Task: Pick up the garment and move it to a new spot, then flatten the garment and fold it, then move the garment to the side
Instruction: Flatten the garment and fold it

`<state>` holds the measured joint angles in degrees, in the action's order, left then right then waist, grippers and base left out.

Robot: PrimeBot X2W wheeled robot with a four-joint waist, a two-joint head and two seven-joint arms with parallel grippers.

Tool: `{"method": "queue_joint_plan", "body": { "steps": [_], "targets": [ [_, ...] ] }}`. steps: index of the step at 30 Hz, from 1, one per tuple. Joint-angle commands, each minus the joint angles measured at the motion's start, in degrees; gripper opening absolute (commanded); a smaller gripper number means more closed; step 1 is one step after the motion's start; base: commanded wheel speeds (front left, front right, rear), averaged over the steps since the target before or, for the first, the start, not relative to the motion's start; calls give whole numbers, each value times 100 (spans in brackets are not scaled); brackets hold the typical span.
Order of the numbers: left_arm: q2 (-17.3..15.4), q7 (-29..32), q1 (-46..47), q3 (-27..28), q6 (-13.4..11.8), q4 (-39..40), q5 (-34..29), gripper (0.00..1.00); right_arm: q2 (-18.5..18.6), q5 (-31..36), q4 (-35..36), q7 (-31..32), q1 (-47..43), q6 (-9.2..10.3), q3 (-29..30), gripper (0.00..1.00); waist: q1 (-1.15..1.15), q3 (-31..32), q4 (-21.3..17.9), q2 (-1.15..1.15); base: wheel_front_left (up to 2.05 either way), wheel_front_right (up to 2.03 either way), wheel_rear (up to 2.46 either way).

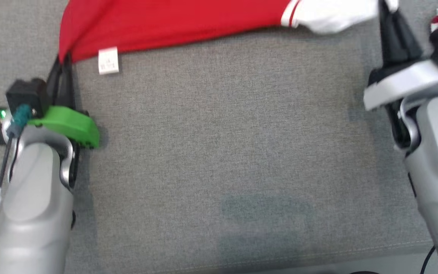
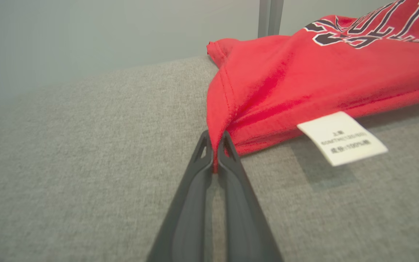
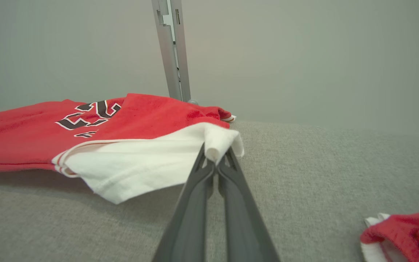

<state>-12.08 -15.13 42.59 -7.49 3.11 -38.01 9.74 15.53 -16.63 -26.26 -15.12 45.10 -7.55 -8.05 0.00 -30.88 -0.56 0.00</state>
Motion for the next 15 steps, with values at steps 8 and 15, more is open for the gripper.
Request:
{"method": "queue_joint_plan", "body": {
  "steps": [8,15],
  "targets": [
    [285,8,-1531,468,95,-191,-40,0,5,-642,-178,-1,-1659,14,-222,0,0,1219,-258,0,0,0,0],
    [518,13,-2479,716,133,-380,-160,0,92,-849,-415,0,-2773,15,-390,0,0,1946,-286,0,0,0,0]
  ]
}}
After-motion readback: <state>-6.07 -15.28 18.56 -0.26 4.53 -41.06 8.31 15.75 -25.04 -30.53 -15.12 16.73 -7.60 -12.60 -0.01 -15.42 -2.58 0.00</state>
